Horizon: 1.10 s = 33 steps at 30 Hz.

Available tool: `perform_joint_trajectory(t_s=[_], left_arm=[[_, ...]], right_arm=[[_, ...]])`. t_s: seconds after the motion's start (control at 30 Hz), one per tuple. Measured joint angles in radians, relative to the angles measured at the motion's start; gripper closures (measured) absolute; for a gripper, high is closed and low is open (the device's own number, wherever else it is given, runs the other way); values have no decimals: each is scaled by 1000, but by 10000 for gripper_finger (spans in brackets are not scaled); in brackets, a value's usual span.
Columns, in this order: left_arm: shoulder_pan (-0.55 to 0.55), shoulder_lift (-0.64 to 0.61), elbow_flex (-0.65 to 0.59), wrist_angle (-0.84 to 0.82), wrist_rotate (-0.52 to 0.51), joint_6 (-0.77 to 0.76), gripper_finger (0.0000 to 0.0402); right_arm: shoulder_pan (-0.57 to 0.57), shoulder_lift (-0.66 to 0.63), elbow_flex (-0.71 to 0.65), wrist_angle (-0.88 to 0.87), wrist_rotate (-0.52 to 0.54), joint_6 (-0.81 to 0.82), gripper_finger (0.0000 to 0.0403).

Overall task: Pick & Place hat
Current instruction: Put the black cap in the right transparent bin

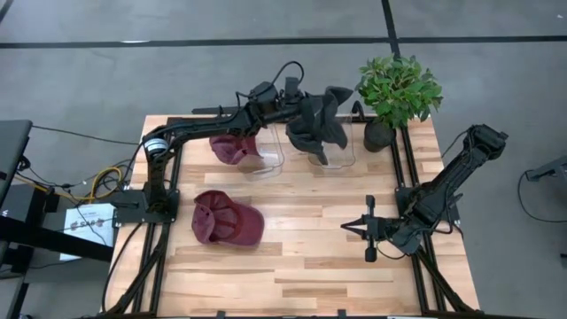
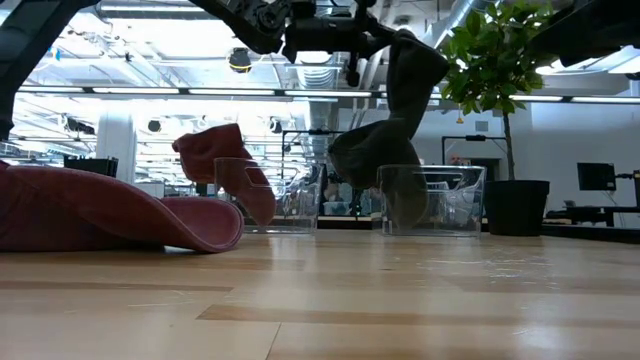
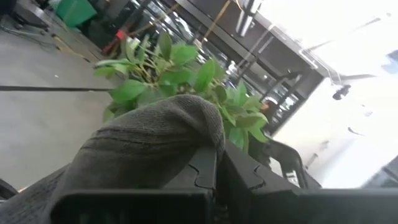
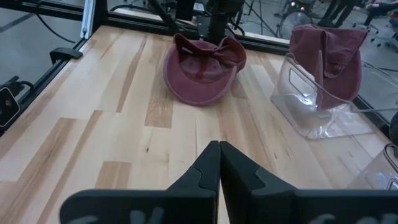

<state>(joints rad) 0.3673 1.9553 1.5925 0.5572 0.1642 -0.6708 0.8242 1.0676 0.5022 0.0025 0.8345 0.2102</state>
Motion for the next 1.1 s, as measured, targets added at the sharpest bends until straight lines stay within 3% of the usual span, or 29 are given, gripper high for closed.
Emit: perform_joint_trajectory(t_s=[0.2,0.6,1.1], left_arm=[[14,0,0,-42,76,22,391],[21,-1,-5,-67,108,45,391],[60,-4,-139,-63,153,11,391]], right_arm=[[0,0,0,0,0,3,403],[0,0,0,-10,0,50,403],[1,1,0,-30,0,87,403]])
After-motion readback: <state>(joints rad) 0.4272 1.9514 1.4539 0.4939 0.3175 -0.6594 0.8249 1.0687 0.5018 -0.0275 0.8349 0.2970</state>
